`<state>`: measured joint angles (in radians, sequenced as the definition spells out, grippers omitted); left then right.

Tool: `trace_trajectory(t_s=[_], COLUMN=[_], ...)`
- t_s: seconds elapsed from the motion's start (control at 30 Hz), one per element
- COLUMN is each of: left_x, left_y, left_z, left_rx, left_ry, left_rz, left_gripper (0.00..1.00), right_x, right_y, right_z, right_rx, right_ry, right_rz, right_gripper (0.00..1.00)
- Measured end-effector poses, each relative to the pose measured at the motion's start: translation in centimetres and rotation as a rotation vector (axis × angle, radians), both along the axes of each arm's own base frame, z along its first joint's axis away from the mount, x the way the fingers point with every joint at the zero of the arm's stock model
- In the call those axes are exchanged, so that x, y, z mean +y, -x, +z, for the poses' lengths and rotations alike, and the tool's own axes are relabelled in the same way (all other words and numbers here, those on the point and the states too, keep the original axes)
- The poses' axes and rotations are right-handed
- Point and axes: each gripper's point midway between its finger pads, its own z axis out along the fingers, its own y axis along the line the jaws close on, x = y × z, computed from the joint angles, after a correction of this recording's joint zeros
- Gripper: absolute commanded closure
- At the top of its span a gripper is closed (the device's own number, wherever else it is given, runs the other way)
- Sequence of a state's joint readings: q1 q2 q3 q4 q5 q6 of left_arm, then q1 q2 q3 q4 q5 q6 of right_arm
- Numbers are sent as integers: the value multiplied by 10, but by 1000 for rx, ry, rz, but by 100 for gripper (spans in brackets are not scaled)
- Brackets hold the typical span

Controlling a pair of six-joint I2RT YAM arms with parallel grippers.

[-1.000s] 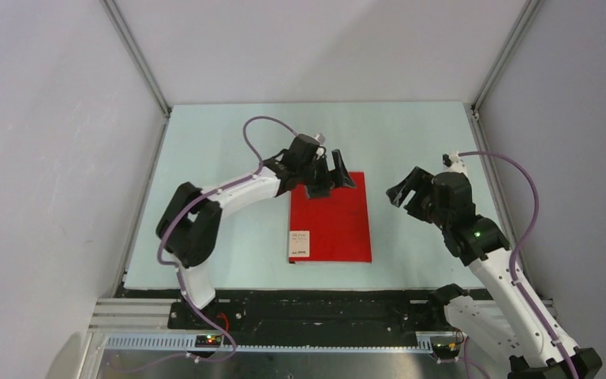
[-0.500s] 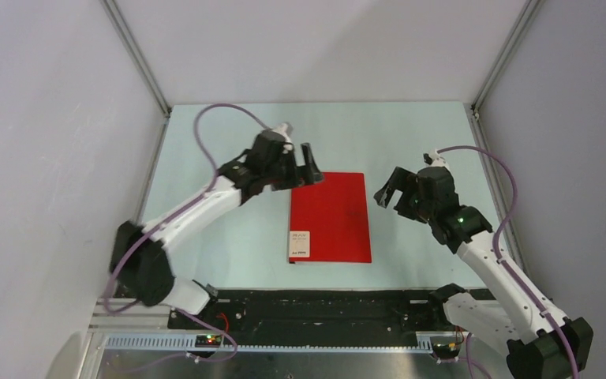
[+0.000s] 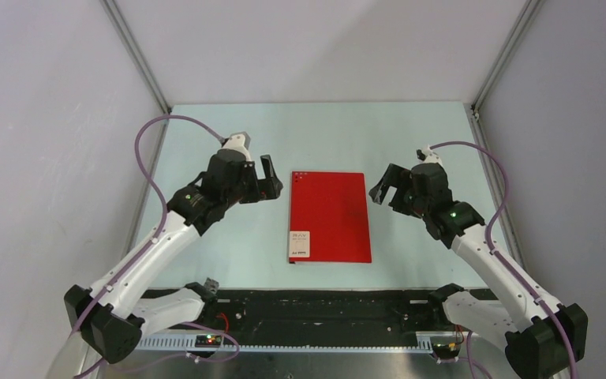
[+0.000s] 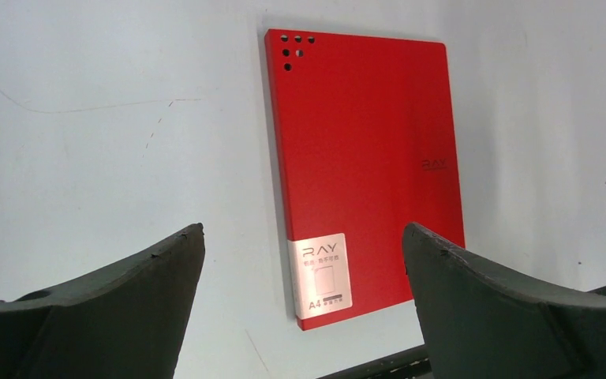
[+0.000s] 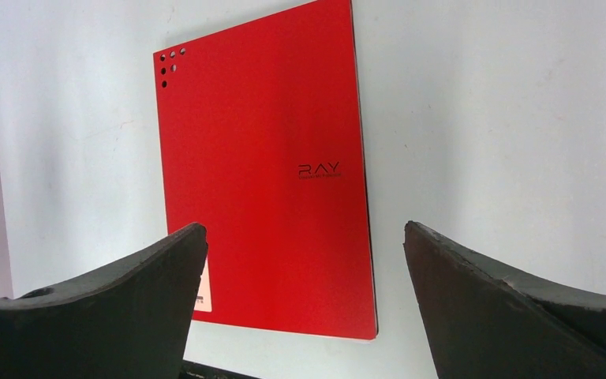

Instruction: Put the files into the folder

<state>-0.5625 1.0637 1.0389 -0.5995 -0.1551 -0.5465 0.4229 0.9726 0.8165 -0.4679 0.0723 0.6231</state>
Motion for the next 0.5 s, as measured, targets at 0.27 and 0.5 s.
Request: trace_trajectory(t_s=[0.27,0.5], left_x=[3,6], left_y=[1,-1], left_z=[-7,-10], left_rx=[20,25], left_ry=[-31,-46], left_rz=[-4,4], left_gripper=[0,0], right_x=[-4,-4], right_y=[0,0], right_z=[-2,-2], right_rx=[-3,-5], right_ry=[26,32], right_rz=[-3,1], right_gripper=[1,1])
